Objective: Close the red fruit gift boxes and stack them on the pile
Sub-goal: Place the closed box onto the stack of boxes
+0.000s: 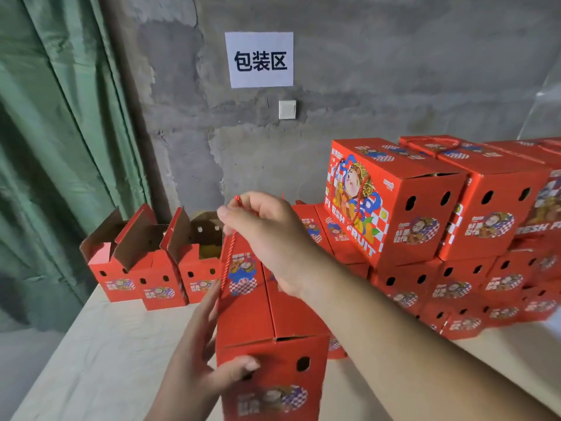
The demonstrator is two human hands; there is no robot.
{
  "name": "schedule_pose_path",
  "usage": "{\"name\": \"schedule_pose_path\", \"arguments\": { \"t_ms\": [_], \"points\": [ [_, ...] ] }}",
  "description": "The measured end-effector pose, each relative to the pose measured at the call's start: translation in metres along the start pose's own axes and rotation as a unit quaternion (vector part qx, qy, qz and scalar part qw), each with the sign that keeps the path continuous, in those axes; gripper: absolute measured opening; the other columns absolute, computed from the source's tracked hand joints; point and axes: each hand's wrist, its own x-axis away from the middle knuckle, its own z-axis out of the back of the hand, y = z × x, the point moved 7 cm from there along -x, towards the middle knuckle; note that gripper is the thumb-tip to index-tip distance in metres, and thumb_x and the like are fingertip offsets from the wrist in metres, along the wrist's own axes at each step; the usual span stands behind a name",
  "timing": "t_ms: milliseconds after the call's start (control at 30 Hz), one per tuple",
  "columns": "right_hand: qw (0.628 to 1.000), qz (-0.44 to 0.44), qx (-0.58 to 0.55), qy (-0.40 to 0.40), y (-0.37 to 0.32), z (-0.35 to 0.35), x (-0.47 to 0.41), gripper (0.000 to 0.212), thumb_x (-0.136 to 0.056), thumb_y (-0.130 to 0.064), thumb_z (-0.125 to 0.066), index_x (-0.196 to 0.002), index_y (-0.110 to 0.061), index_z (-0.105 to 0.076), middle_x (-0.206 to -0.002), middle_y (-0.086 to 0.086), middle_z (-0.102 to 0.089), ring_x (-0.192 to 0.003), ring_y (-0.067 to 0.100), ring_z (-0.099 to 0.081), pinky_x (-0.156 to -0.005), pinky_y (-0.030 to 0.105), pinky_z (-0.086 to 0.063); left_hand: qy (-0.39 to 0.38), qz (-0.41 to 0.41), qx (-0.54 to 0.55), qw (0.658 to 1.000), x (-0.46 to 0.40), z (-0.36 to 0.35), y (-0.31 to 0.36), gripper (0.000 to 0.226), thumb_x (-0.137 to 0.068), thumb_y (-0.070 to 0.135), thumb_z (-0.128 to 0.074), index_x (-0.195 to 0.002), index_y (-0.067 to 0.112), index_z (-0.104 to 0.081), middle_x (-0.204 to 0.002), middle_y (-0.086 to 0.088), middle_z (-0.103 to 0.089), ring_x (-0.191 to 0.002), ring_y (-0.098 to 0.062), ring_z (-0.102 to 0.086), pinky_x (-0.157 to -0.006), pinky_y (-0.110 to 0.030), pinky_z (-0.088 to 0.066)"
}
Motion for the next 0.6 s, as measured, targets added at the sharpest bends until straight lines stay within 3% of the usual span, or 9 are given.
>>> {"name": "schedule_pose_path", "arguments": {
  "t_ms": [133, 267, 367, 400, 433, 467, 500, 533, 600],
  "points": [
    [0.999, 0.004, 0.049, 0.016, 0.007, 0.009, -0.036, 0.024, -0.088, -0.035, -0.067, -0.079, -0.013, -0.064, -0.073, 0.005, -0.057, -0.074, 0.020, -0.056, -0.075, 0.037, -0.047, -0.048, -0.011, -0.022, 0.999, -0.041, 0.001, 0.001, 0.108, -0.074, 0.041, -0.093, -0.158, 0.055, -0.026, -0.156, 0.015, -0.050, -0.139, -0.016, -0.055, -0.100, -0.043, -0.058],
    [0.982, -0.036, 0.163, 0.084, 0.043, 0.033, -0.064, 0.028, -0.095, -0.018, -0.064, -0.072, -0.003, -0.058, -0.066, 0.009, -0.044, -0.065, 0.017, -0.044, -0.063, 0.033, -0.033, -0.057, 0.076, -0.046, 0.994, -0.087, -0.007, -0.030, 0.096, -0.093, 0.017, -0.077, -0.162, 0.047, -0.017, -0.154, 0.010, -0.051, -0.137, -0.016, -0.056, -0.103, -0.049, -0.056],
    [0.944, -0.124, 0.307, 0.009, 0.098, 0.033, -0.054, 0.026, -0.100, -0.024, -0.057, -0.076, -0.013, -0.056, -0.068, 0.002, -0.046, -0.061, 0.017, -0.042, -0.060, 0.033, -0.031, 0.027, 0.124, -0.140, 0.982, -0.101, -0.001, -0.063, 0.043, -0.108, 0.029, -0.055, -0.150, 0.035, -0.048, -0.135, 0.003, -0.067, -0.128, -0.025, -0.063, -0.105, -0.056, -0.053],
    [0.925, -0.153, 0.346, -0.029, 0.118, 0.033, -0.044, 0.018, -0.101, -0.028, -0.056, -0.087, -0.017, -0.060, -0.080, -0.001, -0.053, -0.070, 0.018, -0.051, -0.064, 0.032, -0.037, 0.047, 0.137, -0.137, 0.980, -0.099, -0.002, -0.069, 0.036, -0.109, 0.034, -0.050, -0.145, 0.036, -0.053, -0.131, 0.005, -0.069, -0.125, -0.025, -0.064, -0.104, -0.055, -0.054],
    [0.905, -0.184, 0.378, -0.068, 0.137, 0.033, -0.032, 0.018, -0.100, -0.033, -0.056, -0.111, -0.022, -0.064, -0.103, -0.001, -0.060, -0.093, 0.021, -0.061, -0.076, 0.033, -0.044, 0.060, 0.143, -0.128, 0.980, -0.095, -0.005, -0.072, 0.034, -0.110, 0.037, -0.048, -0.143, 0.038, -0.055, -0.130, 0.008, -0.070, -0.124, -0.022, -0.065, -0.103, -0.054, -0.054],
    [0.884, -0.211, 0.406, -0.095, 0.154, 0.035, -0.020, 0.042, -0.099, -0.038, -0.056, -0.140, -0.028, -0.052, -0.136, -0.001, -0.052, -0.130, 0.024, -0.053, -0.097, 0.037, -0.045, 0.076, 0.144, -0.124, 0.979, -0.090, -0.010, -0.073, 0.033, -0.110, 0.037, -0.048, -0.141, 0.040, -0.055, -0.128, 0.013, -0.069, -0.124, -0.019, -0.064, -0.102, -0.051, -0.054],
    [0.873, -0.224, 0.421, -0.100, 0.165, 0.038, -0.008, 0.066, -0.099, -0.041, -0.057, -0.159, -0.035, -0.029, -0.165, -0.002, -0.024, -0.155, 0.023, -0.023, -0.118, 0.046, -0.034, 0.107, 0.134, -0.125, 0.977, -0.085, -0.014, -0.072, 0.031, -0.109, 0.036, -0.049, -0.139, 0.040, -0.056, -0.126, 0.018, -0.067, -0.125, -0.017, -0.062, -0.102, -0.046, -0.053],
    [0.873, -0.221, 0.425, -0.088, 0.170, 0.041, 0.002, 0.080, -0.100, -0.041, -0.058, -0.163, -0.040, -0.010, -0.173, -0.006, 0.006, -0.160, 0.021, 0.005, -0.126, 0.051, -0.019, 0.151, 0.120, -0.127, 0.973, -0.079, -0.018, -0.070, 0.029, -0.108, 0.036, -0.051, -0.137, 0.039, -0.055, -0.125, 0.022, -0.063, -0.127, -0.014, -0.058, -0.103, -0.042, -0.051],
    [0.905, -0.165, 0.391, -0.032, 0.168, 0.047, 0.021, 0.081, -0.102, -0.036, -0.057, -0.163, -0.043, -0.005, -0.172, -0.009, 0.018, -0.158, 0.016, 0.016, -0.128, 0.048, -0.010, 0.236, 0.082, -0.126, 0.960, -0.064, -0.030, -0.060, 0.035, -0.106, 0.035, -0.054, -0.141, 0.034, -0.053, -0.128, 0.019, -0.054, -0.130, -0.009, -0.051, -0.106, -0.037, -0.044]
  ]
}}
